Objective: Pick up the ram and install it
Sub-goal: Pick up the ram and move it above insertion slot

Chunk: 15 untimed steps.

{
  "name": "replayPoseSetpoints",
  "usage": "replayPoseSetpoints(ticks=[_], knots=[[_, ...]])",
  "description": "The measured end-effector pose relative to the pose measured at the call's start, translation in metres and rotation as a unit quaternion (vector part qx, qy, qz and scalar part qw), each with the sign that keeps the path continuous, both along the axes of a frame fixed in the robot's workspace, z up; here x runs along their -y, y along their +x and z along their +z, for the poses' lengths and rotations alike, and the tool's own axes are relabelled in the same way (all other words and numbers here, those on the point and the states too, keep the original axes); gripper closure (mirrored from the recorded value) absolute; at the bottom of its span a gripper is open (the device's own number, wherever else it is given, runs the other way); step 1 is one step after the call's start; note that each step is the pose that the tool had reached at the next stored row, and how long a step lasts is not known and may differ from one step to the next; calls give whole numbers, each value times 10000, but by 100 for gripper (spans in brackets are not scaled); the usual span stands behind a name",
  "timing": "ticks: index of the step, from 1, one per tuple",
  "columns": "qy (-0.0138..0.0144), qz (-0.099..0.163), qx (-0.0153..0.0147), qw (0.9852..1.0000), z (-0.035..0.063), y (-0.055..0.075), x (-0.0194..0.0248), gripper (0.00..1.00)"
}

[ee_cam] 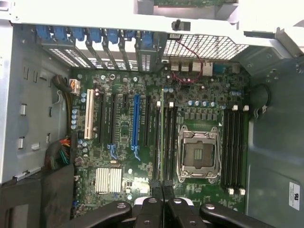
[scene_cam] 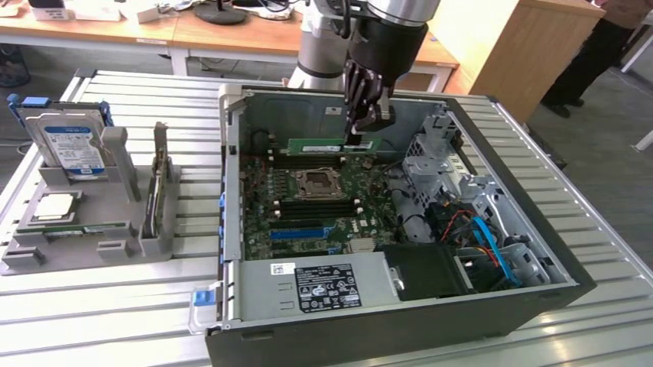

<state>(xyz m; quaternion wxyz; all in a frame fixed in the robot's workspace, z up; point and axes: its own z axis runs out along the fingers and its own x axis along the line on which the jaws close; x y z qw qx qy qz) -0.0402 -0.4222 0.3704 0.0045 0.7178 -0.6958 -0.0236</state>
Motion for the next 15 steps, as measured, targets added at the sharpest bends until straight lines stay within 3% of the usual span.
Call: replayPoseSetpoints(ticks=[15], knots=[[-1, -73, 0, 10000, -14, 17, 1, 88]])
